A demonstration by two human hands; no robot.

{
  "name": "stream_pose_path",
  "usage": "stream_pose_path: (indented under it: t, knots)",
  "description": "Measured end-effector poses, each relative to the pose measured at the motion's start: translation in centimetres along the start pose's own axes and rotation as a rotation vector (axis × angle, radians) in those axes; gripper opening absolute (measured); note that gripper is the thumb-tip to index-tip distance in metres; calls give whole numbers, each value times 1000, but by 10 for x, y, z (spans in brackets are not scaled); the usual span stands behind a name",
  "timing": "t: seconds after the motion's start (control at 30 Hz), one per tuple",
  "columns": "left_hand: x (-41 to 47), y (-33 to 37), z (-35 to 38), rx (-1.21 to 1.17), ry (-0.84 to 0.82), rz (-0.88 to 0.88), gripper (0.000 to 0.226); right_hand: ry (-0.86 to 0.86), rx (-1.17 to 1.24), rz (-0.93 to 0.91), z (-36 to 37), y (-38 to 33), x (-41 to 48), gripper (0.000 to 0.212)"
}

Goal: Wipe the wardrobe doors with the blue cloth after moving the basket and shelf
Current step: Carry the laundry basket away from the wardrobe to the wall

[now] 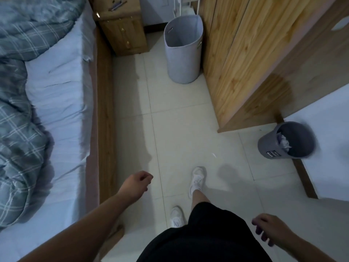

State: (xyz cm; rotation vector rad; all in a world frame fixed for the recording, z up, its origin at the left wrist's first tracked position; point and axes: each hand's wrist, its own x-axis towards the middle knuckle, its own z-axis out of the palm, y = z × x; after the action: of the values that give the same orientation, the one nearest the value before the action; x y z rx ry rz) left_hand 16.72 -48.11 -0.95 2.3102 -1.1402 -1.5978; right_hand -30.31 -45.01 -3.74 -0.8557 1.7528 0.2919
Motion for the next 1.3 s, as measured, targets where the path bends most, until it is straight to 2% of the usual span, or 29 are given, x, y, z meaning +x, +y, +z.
stream_pose_path:
  t: [0.13, 0.27, 0.47, 0.6, 0.8, 1.03, 1.17, 1.3]
  knots:
    - [29, 22, -23, -37, 21, -66, 18, -24, 60, -23, -41, -87, 35, 19]
    - [45, 29, -40, -86, 44, -182, 15, -40, 72, -147, -83, -206, 57, 18]
    - [80, 40, -75, -108, 30, -281, 16, 34, 119, -302, -132, -386, 102, 15]
    - [137, 60, -120, -151, 47, -291, 17, 71, 129, -329, -147, -474, 136, 15]
    - [246, 117, -222, -94, 11, -189, 16, 122, 35, -193, -151, -532, 163, 21]
    - [366, 214, -347, 35, 3, -32, 14, 28, 81, 4, -166, -546, 178, 20]
    - [432, 272, -395, -20, 51, 23, 13, 22, 174, 109, -189, -570, 211, 19]
    - [482, 316, -425, -68, 68, 31, 11, 68, 187, 96, -214, -615, 253, 18]
